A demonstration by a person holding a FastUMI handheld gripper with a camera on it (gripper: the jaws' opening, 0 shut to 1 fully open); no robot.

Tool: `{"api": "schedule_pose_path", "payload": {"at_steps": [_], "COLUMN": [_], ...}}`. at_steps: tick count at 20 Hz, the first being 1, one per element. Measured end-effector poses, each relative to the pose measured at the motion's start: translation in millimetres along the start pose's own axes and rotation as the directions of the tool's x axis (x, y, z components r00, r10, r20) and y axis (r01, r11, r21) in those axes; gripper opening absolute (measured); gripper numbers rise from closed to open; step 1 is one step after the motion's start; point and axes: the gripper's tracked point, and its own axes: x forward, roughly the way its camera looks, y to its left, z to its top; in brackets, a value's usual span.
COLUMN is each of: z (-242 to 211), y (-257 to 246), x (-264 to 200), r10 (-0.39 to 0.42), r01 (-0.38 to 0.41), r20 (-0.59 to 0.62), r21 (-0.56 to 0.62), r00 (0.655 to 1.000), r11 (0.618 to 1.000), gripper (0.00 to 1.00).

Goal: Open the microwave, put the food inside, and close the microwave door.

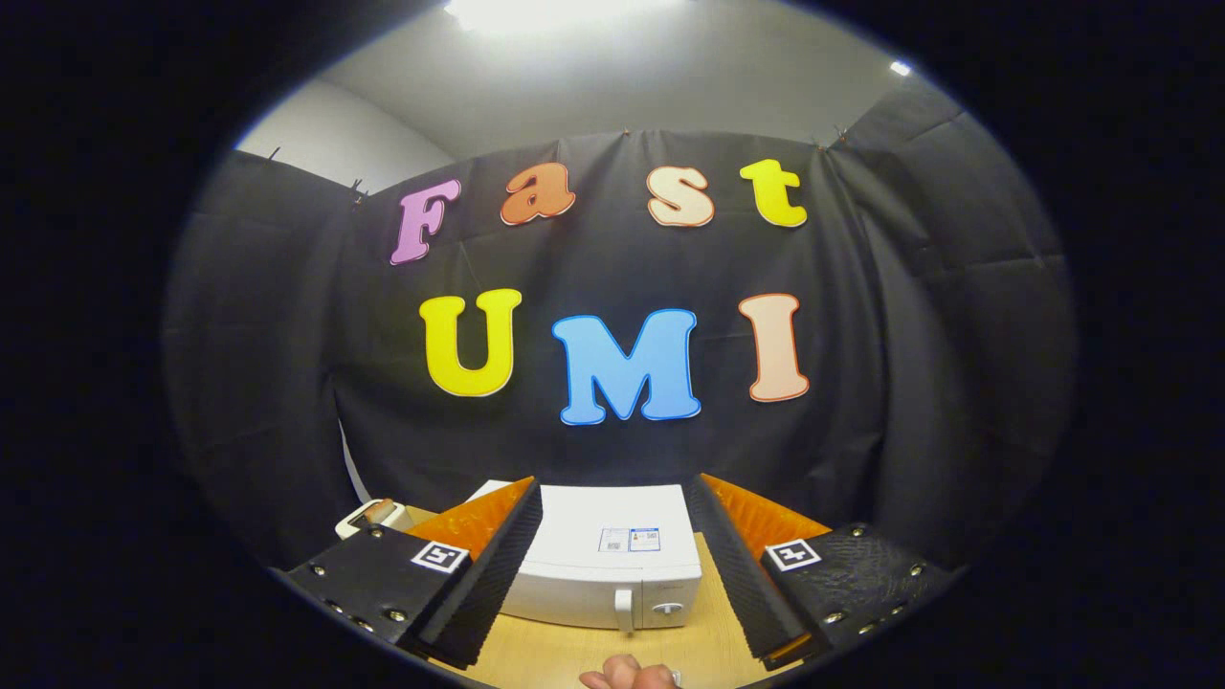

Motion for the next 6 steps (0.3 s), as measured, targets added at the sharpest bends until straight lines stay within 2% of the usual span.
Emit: {"api": "schedule_pose_path", "payload": {"at_steps": [6], "z": [36.3], "y": [-19.9], "x": [-13.1], "r10": [-0.011], "r01": [0.010], "r20": [0.029], "r21": [0.031], "r00": [1.000], "r11": [0.999], "gripper": [0.97]}}
